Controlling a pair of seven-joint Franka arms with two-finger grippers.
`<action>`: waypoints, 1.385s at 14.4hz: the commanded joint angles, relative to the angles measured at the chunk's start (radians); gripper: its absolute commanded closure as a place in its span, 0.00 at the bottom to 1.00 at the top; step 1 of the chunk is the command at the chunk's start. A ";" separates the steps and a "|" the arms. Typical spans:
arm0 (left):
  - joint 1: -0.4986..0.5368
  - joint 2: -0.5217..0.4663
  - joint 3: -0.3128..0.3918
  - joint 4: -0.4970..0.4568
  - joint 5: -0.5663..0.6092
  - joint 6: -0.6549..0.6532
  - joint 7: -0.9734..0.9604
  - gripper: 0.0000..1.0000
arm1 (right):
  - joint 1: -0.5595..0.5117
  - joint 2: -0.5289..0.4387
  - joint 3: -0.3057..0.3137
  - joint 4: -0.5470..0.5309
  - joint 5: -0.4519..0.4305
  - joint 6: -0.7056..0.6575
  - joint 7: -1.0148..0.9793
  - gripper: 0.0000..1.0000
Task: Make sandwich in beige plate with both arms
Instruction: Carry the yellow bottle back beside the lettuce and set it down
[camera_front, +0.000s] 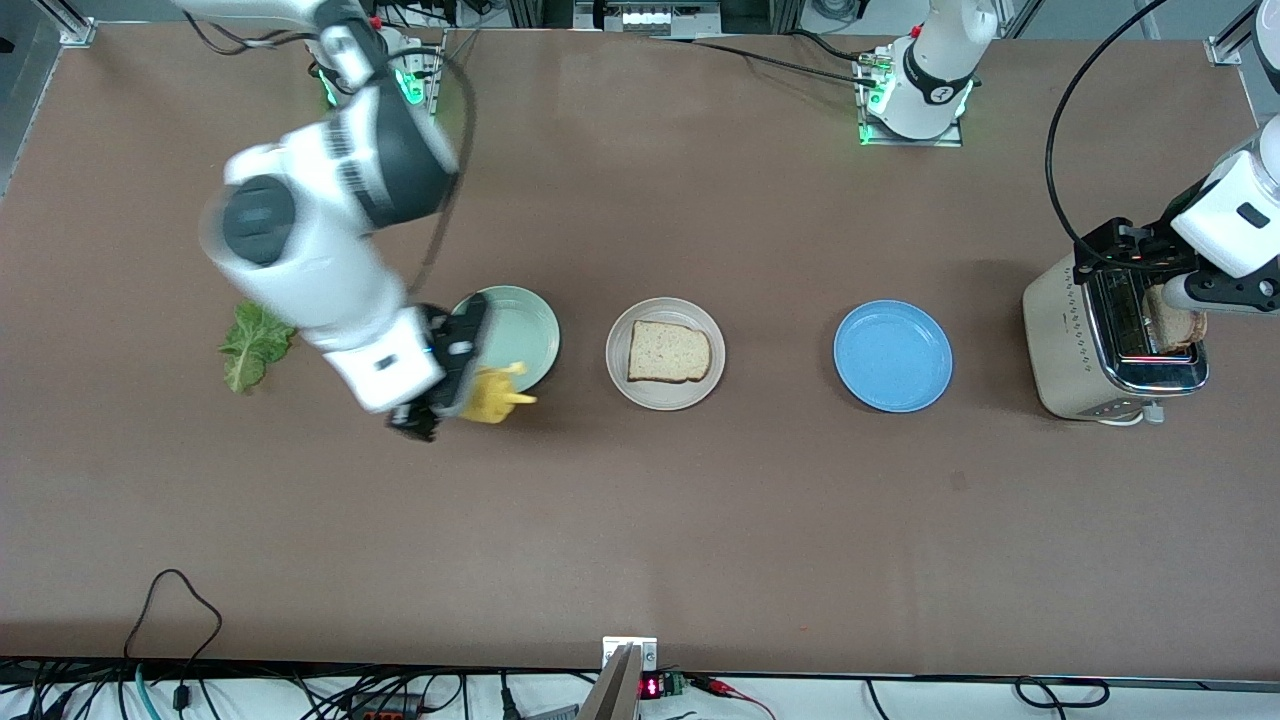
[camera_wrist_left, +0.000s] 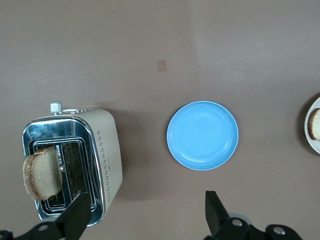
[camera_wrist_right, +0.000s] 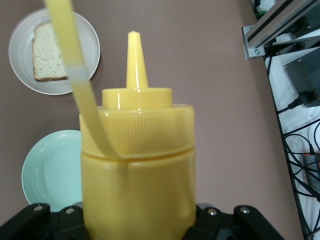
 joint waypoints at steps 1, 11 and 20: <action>-0.008 -0.013 0.011 -0.014 -0.007 0.007 0.018 0.00 | -0.094 -0.042 0.022 -0.030 0.165 -0.057 -0.133 0.59; -0.008 -0.013 0.010 -0.015 -0.007 0.006 0.018 0.00 | -0.393 -0.163 0.021 -0.376 0.755 -0.164 -0.687 0.59; -0.008 -0.013 0.011 -0.015 -0.007 0.004 0.018 0.00 | -0.563 -0.154 0.019 -0.750 1.055 -0.261 -1.261 0.59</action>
